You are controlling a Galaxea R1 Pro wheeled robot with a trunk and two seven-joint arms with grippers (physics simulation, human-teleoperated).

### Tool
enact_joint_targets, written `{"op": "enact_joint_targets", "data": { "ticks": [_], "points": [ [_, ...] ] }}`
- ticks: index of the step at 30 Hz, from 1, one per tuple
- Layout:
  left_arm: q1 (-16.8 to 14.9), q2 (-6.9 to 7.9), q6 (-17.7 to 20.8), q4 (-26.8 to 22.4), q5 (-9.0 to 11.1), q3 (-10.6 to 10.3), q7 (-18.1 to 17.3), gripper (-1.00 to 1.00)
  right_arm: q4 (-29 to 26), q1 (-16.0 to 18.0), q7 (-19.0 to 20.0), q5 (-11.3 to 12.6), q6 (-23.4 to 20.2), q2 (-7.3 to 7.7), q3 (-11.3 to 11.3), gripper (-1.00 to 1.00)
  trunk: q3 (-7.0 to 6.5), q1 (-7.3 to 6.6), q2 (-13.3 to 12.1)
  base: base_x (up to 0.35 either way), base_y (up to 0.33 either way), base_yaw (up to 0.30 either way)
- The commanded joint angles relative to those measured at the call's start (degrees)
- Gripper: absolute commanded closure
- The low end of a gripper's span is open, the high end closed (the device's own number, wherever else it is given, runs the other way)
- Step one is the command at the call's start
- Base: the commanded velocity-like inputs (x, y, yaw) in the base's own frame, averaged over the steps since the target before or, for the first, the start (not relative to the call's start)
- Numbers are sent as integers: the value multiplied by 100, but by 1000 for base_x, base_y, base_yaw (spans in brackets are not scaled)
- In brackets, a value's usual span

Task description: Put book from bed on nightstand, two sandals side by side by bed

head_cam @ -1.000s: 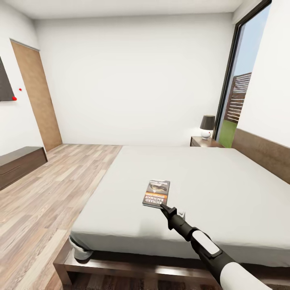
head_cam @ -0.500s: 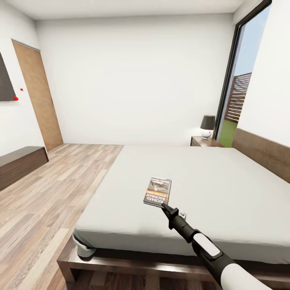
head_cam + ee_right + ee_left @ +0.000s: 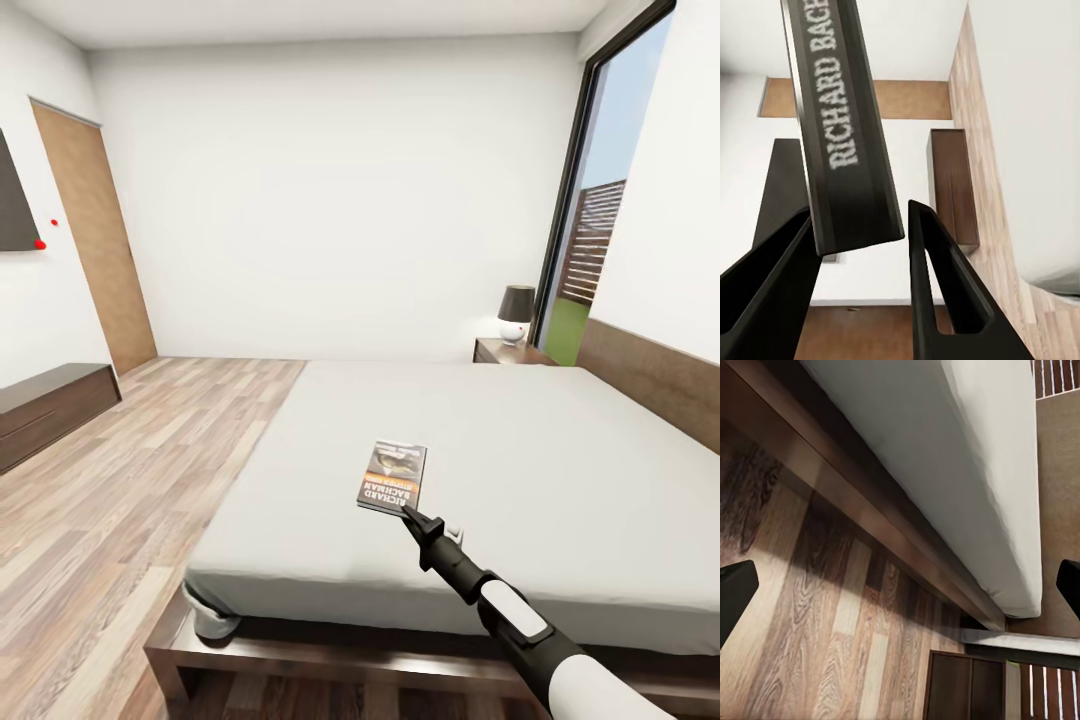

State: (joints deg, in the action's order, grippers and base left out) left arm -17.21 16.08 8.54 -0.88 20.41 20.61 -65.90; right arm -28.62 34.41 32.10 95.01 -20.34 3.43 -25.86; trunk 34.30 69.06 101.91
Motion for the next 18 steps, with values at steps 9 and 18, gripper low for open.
{"op": "enact_joint_targets", "data": {
  "ticks": [9, 18],
  "points": [
    [-2, 1, 60, 1, -11, 31, -19, -100, 5, 5, 14, 62, -19, 8, -33, 100, 6, -1, 3, 0, 93, 54],
    [-4, 1, 60, 1, -11, 31, -19, -100, 6, 5, 15, 62, -11, 8, -40, 100, 6, -1, 3, 0, 101, 116]
  ]
}}
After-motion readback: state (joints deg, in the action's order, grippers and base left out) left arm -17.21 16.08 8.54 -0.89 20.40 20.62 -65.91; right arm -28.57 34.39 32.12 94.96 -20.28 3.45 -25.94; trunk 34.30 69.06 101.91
